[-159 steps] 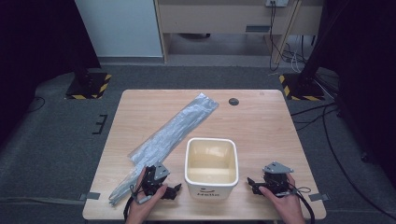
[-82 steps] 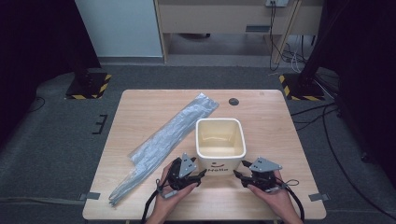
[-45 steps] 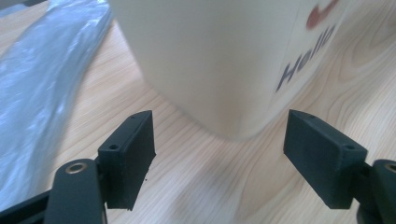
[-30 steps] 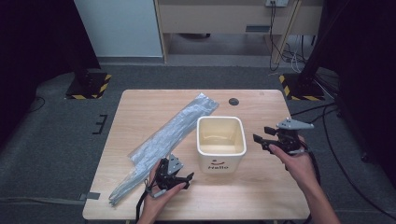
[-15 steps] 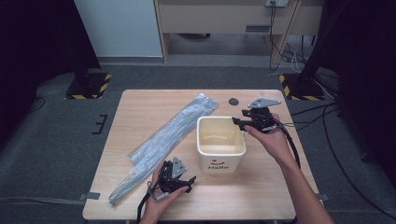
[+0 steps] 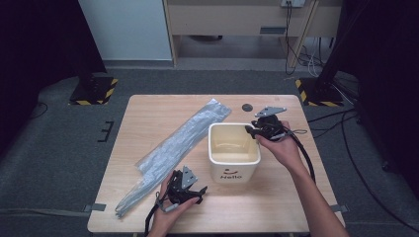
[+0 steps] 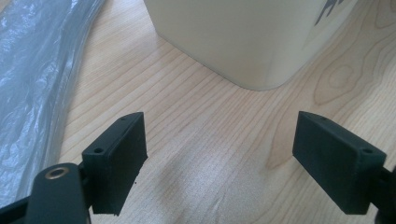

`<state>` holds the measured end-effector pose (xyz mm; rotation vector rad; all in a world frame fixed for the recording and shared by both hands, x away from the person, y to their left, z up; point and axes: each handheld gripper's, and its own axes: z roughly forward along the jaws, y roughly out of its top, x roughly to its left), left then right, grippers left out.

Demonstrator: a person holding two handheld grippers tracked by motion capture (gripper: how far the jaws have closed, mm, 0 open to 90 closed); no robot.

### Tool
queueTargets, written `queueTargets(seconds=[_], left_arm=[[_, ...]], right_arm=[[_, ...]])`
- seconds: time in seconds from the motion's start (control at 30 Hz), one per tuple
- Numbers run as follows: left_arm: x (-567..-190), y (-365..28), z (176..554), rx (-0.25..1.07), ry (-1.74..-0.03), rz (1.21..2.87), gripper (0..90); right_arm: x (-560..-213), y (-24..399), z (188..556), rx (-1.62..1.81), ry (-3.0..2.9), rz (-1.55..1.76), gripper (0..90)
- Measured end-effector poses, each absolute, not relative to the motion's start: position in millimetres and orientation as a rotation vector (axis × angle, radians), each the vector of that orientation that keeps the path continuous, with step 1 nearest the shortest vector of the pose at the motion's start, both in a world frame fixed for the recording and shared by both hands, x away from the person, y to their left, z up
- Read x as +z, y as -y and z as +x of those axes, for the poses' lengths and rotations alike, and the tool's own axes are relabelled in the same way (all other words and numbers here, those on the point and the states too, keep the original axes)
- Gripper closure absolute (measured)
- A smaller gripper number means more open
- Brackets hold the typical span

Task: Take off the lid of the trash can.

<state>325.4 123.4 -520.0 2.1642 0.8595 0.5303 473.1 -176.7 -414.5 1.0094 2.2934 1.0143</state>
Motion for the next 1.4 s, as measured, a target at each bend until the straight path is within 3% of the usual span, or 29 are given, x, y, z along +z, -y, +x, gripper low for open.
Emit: queueTargets(seconds=[0.63, 1.4], left_arm=[[-519.2, -124.7, 324.8, 0.527, -0.877, 2.148, 17.5], [-517.4, -126.6, 324.9, 0.525, -0.882, 2.136, 17.6]], right_arm=[[-409.8, 184.0, 462.0, 1.022, -2.268, 1.085, 69.7], [-380.0, 208.8, 462.6, 1.195, -2.296, 1.175, 72.1]])
